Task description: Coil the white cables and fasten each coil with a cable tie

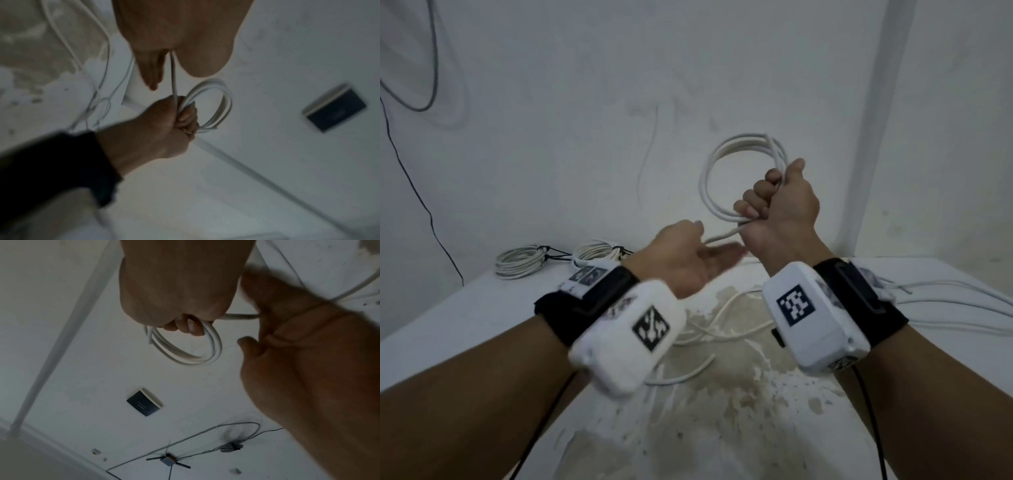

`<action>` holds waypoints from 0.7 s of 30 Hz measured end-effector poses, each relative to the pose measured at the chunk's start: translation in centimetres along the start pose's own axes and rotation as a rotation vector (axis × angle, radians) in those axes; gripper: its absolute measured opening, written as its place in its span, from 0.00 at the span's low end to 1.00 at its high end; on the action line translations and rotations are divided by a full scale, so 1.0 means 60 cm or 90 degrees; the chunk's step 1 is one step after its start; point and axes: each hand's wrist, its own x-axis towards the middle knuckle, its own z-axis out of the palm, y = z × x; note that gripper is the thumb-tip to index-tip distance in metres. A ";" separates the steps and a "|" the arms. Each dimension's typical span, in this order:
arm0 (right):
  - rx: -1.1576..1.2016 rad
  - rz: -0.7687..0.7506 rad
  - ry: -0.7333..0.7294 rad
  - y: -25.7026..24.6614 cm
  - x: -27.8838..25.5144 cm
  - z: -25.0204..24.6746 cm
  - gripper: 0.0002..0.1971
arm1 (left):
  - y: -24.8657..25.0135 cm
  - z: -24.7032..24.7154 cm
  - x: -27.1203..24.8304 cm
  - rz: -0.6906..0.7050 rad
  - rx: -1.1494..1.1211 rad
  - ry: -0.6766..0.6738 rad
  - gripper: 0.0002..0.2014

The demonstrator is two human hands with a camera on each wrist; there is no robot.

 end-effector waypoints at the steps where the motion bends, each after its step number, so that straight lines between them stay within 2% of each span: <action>1: -0.019 -0.001 0.004 0.003 -0.003 -0.005 0.25 | 0.009 0.008 0.004 0.062 -0.081 0.057 0.12; 2: -0.039 -0.006 0.013 0.004 -0.005 -0.011 0.25 | 0.018 0.016 0.006 0.125 -0.114 0.116 0.11; 4: -0.065 -0.026 0.046 0.000 -0.006 -0.020 0.25 | 0.027 0.028 0.003 0.208 -0.073 0.193 0.10; 7: -0.062 -0.063 0.113 -0.016 0.003 -0.032 0.25 | 0.020 0.037 -0.005 0.220 -0.003 0.211 0.12; 10: -0.059 -0.079 0.146 -0.036 0.011 -0.044 0.26 | 0.016 0.039 -0.009 0.232 0.000 0.203 0.14; 13: -0.091 -0.056 0.094 -0.044 0.007 -0.054 0.25 | 0.022 0.038 -0.001 0.254 0.066 0.219 0.12; 15: -0.143 -0.010 0.001 -0.035 -0.004 -0.052 0.26 | 0.029 0.039 0.012 0.299 0.254 0.232 0.10; 18: -0.232 0.016 -0.063 -0.018 -0.015 -0.047 0.26 | 0.046 0.047 0.016 0.378 0.467 0.149 0.14; 21: -0.251 0.027 -0.058 -0.010 -0.012 -0.051 0.26 | 0.062 0.047 -0.002 0.359 0.481 0.054 0.16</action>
